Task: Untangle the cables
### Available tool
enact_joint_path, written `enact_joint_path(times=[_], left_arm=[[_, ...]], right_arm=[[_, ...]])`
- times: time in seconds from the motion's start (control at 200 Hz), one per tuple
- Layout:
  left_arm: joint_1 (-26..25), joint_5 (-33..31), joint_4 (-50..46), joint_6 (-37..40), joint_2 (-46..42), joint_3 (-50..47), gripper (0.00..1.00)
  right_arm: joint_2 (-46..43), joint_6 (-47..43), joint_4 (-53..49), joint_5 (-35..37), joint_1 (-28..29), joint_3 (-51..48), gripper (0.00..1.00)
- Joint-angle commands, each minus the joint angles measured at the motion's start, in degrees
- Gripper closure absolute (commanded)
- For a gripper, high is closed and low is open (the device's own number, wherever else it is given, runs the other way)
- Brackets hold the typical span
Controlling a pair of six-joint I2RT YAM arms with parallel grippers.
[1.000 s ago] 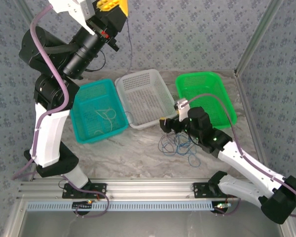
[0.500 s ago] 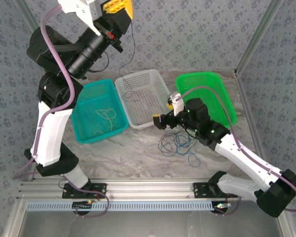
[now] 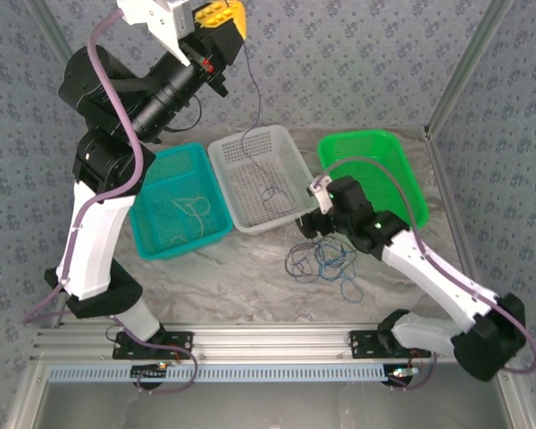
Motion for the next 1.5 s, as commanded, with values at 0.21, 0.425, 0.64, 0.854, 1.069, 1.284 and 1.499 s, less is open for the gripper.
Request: enact_joint_path(times=[0.21,0.425,0.64,0.854,1.069,1.284,1.499], left_arm=[[0.2,0.6,1.6,0.6,-1.1,-1.1,1.0],[0.2,0.6,4.4,-0.1,-2.7,-5.1,1.0],[0.1,3.9,4.6,-2.1,-3.9,-8.2,1.0],[0.1,3.9,10.4,-3.5,-9.4,-19.2,1.0],[0.1,3.3,11.0,-3.1,-11.1,-21.7,1.0],[0.2,3.1,11.8,-2.4,-12.7,-23.8,1.0],[0.2,2.5,12.6,-1.9,-13.6,-25.0,1.0]], right_arm=[[-8.2,1.6,5.9,-18.2,-7.9,-4.3,0.03],[-1.8,-3.7,-11.0,-8.0,-3.0,3.4,0.1],[-3.9,-2.8,-5.5,-8.3,-2.4,0.5,0.08],[2.8,-4.4,-17.7,2.4,-1.2,4.7,0.1],[10.4,-2.9,-27.4,29.1,1.9,7.9,0.08],[9.4,13.7,-25.8,52.6,3.0,10.2,0.05],[-2.1,3.8,-2.0,19.3,3.7,1.6,0.08]])
